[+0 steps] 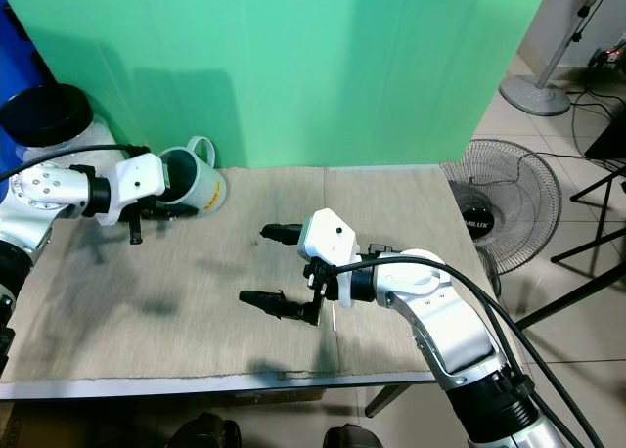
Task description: Setting the table
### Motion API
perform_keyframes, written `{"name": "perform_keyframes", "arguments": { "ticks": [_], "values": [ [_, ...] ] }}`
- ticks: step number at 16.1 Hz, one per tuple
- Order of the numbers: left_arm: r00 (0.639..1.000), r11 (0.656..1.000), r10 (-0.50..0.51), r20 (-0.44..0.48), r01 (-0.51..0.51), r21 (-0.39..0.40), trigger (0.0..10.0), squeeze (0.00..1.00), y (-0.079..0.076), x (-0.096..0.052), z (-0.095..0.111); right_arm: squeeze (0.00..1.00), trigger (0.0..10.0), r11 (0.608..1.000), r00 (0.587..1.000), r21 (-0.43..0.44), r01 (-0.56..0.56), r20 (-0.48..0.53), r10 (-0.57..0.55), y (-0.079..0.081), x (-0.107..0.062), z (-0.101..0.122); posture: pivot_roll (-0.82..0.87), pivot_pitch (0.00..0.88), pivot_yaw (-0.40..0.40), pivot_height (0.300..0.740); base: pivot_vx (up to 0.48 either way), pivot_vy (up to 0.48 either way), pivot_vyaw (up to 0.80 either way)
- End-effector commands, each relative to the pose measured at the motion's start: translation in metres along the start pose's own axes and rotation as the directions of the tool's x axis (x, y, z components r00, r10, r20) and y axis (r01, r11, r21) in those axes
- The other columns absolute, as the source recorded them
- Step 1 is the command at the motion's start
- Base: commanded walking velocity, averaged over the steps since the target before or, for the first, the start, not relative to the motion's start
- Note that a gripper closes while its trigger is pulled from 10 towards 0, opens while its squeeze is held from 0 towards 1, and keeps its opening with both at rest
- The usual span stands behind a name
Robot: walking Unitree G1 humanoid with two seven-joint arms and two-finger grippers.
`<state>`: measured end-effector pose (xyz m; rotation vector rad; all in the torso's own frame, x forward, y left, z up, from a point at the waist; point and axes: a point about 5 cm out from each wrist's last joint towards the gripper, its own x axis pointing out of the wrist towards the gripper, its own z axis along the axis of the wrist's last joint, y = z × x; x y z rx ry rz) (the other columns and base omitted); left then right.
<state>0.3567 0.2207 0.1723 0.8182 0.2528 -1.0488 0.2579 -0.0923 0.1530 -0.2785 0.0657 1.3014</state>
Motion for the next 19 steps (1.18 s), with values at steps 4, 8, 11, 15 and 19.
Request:
{"name": "perform_keyframes", "arguments": {
  "ticks": [4, 8, 11, 15, 19],
  "values": [
    [0.998, 0.999, 0.037, 0.051, -0.036, -0.011, 0.0, 0.0, 0.008, -0.001, 0.009, 0.0, 10.0, 1.0, 1.0, -0.014, -0.017, -0.015, 0.017, 0.001, 0.001, 0.002, -0.02, 0.085, 0.042, 0.74, 0.0, 0.0, 0.0],
    [0.995, 0.998, 0.054, 0.082, -0.05, -0.046, 0.0, 0.0, 0.009, -0.001, 0.009, 0.0, 10.0, 1.0, 1.0, -0.011, -0.007, -0.013, 0.007, 0.001, 0.0, 0.002, -0.02, 0.081, 0.052, 0.74, 0.0, 0.0, 0.0],
    [0.949, 0.984, 0.157, 0.273, -0.128, -0.124, 0.0, 0.0, 0.014, -0.007, 0.031, 0.0, 10.0, 0.986, 0.985, 0.054, 0.158, 0.056, -0.161, -0.003, -0.009, 0.007, -0.01, 0.075, 0.059, 0.74, 0.0, 0.0, 0.0],
    [0.779, 0.927, 0.375, 0.503, -0.297, -0.23, 0.7, 0.0, -0.034, 0.001, 0.083, 0.0, 10.0, 0.871, 0.876, 0.171, 0.461, 0.07, -0.477, 0.003, -0.036, 0.008, -0.03, 0.066, 0.058, 0.74, 0.0, 0.0, -0.12],
    [0.653, 0.808, 0.588, 0.477, -0.451, -0.379, 10.0, 0.0, -0.083, 0.004, 0.113, 0.0, 10.0, 0.723, 0.734, 0.257, 0.641, 0.068, -0.675, 0.01, -0.048, 0.017, -0.03, 0.063, 0.054, 0.74, 0.0, 0.0, -0.78]
  ]
}}
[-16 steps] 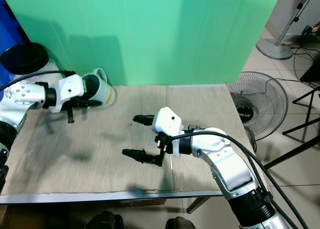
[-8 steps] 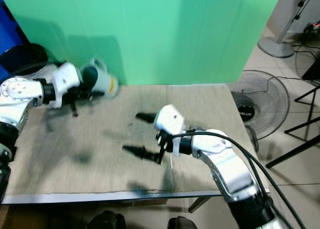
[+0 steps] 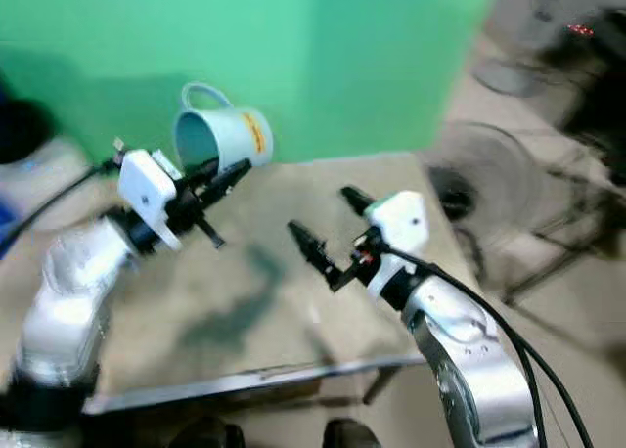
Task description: Setting the table
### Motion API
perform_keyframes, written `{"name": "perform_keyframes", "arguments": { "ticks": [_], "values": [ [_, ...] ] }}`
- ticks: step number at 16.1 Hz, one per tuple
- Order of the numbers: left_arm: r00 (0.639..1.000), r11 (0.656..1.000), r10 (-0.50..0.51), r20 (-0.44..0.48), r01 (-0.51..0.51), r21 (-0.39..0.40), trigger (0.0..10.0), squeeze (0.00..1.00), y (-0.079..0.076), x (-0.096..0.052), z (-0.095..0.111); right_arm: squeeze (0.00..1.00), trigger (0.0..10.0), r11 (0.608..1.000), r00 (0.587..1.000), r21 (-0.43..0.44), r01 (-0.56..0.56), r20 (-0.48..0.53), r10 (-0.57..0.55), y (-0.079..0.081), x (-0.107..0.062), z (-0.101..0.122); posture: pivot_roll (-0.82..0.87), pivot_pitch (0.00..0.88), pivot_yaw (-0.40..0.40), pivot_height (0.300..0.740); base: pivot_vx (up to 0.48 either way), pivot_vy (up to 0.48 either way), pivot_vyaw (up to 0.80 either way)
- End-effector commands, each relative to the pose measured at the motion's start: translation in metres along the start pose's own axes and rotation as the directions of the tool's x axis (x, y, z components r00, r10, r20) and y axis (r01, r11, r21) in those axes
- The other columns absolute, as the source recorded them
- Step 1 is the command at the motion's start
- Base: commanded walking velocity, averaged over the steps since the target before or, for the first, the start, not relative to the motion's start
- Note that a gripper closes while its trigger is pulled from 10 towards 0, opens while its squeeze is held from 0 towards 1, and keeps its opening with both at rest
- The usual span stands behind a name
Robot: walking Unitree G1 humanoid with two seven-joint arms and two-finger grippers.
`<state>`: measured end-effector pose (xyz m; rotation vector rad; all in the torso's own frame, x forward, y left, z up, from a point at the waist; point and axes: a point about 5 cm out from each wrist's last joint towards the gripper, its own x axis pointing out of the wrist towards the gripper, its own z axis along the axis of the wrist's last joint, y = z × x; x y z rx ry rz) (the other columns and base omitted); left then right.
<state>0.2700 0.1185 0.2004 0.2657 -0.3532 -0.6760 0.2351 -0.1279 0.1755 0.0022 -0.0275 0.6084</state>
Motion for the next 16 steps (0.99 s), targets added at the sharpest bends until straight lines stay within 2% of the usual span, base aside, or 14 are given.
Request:
{"name": "perform_keyframes", "arguments": {
  "ticks": [1, 4, 6, 9, 13, 16],
  "values": [
    [0.995, 0.995, 0.101, -0.007, -0.101, -0.001, 10.0, 0.0, -0.006, -0.005, 0.011, 0.0, 10.0, 0.996, 0.996, 0.018, 0.09, 0.0, -0.09, -0.003, -0.005, 0.003, -0.02, 0.062, 0.052, 0.74, 0.0, 0.0, -0.79],
    [0.956, 0.956, 0.286, -0.063, -0.289, -0.045, 10.0, 0.0, -0.014, -0.024, 0.012, 0.0, 10.0, 0.982, 0.983, 0.047, 0.185, 0.001, -0.186, -0.007, -0.005, 0.004, 0.0, 0.06, 0.044, 0.74, 0.0, 0.0, -0.8],
    [0.931, 0.933, 0.349, -0.106, -0.356, -0.057, 10.0, 0.0, -0.019, -0.033, 0.009, 0.0, 10.0, 0.975, 0.977, 0.06, 0.214, -0.001, -0.214, -0.007, -0.003, 0.004, 0.01, 0.062, 0.04, 0.74, 0.0, 0.0, -0.8],
    [0.911, 0.919, 0.386, -0.146, -0.393, -0.022, 10.0, 0.0, -0.025, -0.04, 0.011, 0.0, 10.0, 0.977, 0.981, 0.083, 0.196, -0.021, -0.195, -0.007, -0.002, 0.001, 0.03, 0.069, 0.018, 0.74, 0.0, 0.0, -0.8],
    [0.897, 0.909, 0.408, -0.169, -0.416, -0.014, 10.0, 0.0, -0.028, -0.045, 0.014, 0.0, 10.0, 0.988, 0.988, 0.033, 0.153, -0.042, -0.151, -0.001, -0.001, 0.0, 0.04, 0.078, 0.014, 0.74, 0.0, 0.0, -0.8],
    [0.884, 0.898, 0.425, -0.193, -0.438, -0.028, 10.0, 0.0, -0.032, -0.047, 0.014, 0.0, 10.0, 0.984, 0.984, -0.008, 0.175, -0.038, -0.176, -0.002, -0.003, 0.001, 0.02, 0.081, 0.019, 0.74, 0.0, 0.0, -0.78]
  ]
}}
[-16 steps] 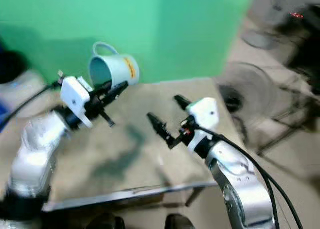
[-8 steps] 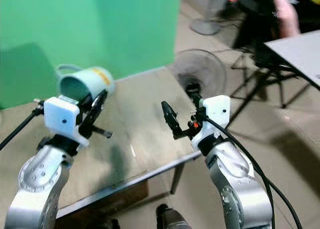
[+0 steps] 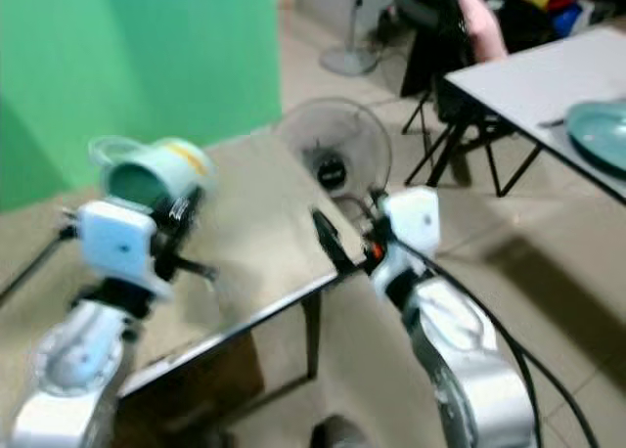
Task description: Setting the table
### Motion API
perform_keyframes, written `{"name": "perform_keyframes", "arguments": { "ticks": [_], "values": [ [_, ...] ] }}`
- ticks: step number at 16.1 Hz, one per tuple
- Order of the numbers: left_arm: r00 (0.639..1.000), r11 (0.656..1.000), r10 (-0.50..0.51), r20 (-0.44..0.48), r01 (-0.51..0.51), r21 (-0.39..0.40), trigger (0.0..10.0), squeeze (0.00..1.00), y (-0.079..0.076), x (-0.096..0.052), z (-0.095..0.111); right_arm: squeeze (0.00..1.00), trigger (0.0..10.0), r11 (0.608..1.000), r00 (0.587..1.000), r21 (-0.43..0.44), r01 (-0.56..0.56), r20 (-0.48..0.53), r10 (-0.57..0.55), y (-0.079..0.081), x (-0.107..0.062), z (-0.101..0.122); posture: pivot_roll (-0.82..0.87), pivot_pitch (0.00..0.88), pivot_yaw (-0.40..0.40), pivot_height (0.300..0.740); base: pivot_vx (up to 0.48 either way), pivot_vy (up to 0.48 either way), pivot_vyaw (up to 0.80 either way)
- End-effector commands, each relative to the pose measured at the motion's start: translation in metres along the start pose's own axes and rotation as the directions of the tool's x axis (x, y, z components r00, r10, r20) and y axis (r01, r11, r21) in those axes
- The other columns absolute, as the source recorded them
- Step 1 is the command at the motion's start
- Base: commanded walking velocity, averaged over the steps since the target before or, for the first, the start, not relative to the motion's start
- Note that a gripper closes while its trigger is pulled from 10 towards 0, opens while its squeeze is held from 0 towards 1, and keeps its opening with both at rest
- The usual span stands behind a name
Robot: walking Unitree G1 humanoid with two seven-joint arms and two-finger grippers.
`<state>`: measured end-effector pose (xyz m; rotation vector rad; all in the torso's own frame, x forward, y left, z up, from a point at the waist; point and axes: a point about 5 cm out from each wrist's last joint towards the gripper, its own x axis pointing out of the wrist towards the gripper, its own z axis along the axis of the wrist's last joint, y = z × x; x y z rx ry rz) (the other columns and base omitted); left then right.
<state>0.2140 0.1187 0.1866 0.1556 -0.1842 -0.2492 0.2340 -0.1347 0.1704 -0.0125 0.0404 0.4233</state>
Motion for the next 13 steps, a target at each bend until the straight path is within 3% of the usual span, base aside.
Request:
{"name": "perform_keyframes", "arguments": {
  "ticks": [1, 5, 8, 13],
  "values": [
    [0.999, 0.999, 0.034, 0.003, -0.034, 0.019, 10.0, 0.0, 0.004, -0.003, 0.002, 0.0, 10.0, 1.0, 1.0, -0.015, 0.002, 0.03, -0.001, 0.002, 0.001, 0.006, 0.02, 0.082, 0.02, 0.74, 0.0, 0.0, -0.77],
    [0.995, 0.994, 0.102, -0.004, -0.102, 0.043, 10.0, 0.0, 0.012, -0.003, -0.001, 0.0, 10.0, 0.988, 0.988, 0.038, 0.152, 0.011, -0.153, -0.015, 0.001, 0.002, 0.01, 0.075, 0.017, 0.74, 0.0, 0.0, -0.79],
    [0.99, 0.99, 0.134, -0.035, -0.133, 0.052, 10.0, 0.0, 0.021, -0.007, -0.007, 0.0, 10.0, 0.946, 0.946, -0.01, 0.323, -0.026, -0.323, -0.033, -0.003, -0.003, 0.01, 0.071, 0.021, 0.74, 0.0, 0.0, -0.79],
    [0.985, 0.985, 0.157, -0.069, -0.152, 0.076, 10.0, 0.0, 0.032, -0.015, -0.019, 0.0, 10.0, 0.942, 0.944, -0.075, 0.326, -0.025, -0.329, -0.035, -0.006, -0.007, 0.0, 0.077, 0.031, 0.74, 0.0, 0.0, -0.79]
  ]
}}
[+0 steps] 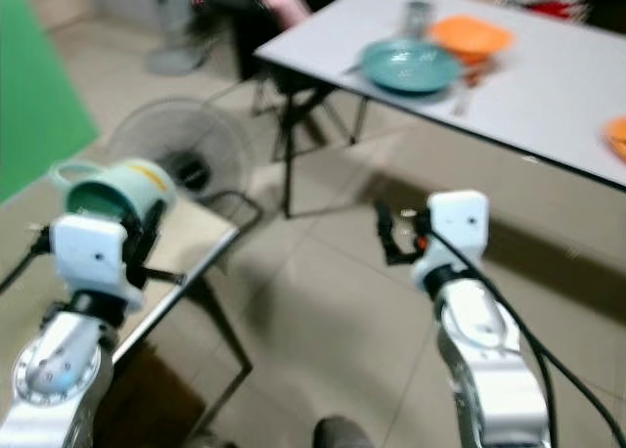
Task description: Setting the table
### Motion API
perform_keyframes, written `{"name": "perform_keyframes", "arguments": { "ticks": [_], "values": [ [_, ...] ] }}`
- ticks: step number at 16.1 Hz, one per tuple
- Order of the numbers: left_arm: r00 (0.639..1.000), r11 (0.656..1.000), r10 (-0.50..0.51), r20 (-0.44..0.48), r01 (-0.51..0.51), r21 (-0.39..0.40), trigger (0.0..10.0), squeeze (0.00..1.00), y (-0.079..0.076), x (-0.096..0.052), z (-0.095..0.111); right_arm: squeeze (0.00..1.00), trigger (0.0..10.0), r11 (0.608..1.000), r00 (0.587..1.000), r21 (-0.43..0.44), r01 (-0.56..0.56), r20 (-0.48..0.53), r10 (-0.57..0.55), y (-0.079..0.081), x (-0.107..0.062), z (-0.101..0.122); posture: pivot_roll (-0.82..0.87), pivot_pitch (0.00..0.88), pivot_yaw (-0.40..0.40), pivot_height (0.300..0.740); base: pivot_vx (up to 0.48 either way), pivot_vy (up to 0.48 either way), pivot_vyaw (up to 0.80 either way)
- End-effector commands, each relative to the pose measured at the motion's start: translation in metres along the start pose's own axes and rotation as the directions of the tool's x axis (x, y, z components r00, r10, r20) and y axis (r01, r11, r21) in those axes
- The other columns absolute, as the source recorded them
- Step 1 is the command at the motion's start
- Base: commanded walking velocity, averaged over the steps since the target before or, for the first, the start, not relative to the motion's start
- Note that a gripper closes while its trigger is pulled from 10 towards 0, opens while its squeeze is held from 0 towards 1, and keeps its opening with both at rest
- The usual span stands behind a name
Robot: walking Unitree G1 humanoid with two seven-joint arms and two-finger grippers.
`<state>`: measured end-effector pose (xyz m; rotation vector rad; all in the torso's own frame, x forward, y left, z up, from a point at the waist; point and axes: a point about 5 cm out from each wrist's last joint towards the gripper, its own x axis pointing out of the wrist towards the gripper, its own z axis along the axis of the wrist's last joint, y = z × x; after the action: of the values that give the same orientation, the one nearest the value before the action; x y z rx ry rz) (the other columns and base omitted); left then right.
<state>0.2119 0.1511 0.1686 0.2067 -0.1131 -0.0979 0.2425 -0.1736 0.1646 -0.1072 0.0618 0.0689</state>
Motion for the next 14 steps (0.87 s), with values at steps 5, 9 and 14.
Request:
{"name": "perform_keyframes", "arguments": {
  "ticks": [5, 9, 14],
  "values": [
    [0.998, 0.998, -0.064, 0.024, 0.064, -0.018, 10.0, 0.0, -0.004, -0.004, 0.002, 0.0, 10.0, 1.0, 1.0, 0.009, -0.008, -0.025, 0.008, 0.007, -0.002, -0.006, -0.01, 0.081, 0.036, 0.74, 0.0, 0.0, -0.79],
    [0.996, 0.996, -0.084, 0.034, 0.085, -0.019, 10.0, 0.0, -0.007, -0.001, 0.003, 0.0, 10.0, 0.999, 1.0, 0.028, -0.018, -0.013, 0.018, 0.003, 0.0, -0.002, -0.01, 0.08, 0.039, 0.74, 0.291, 0.0, -0.79],
    [0.998, 0.998, -0.062, 0.025, 0.063, -0.02, 10.0, 0.0, -0.003, 0.0, 0.001, 0.0, 10.0, 0.997, 0.997, 0.039, -0.06, 0.045, 0.058, 0.005, 0.007, 0.008, -0.01, 0.083, 0.037, 0.74, 0.338, 0.0, -0.32]
  ]
}}
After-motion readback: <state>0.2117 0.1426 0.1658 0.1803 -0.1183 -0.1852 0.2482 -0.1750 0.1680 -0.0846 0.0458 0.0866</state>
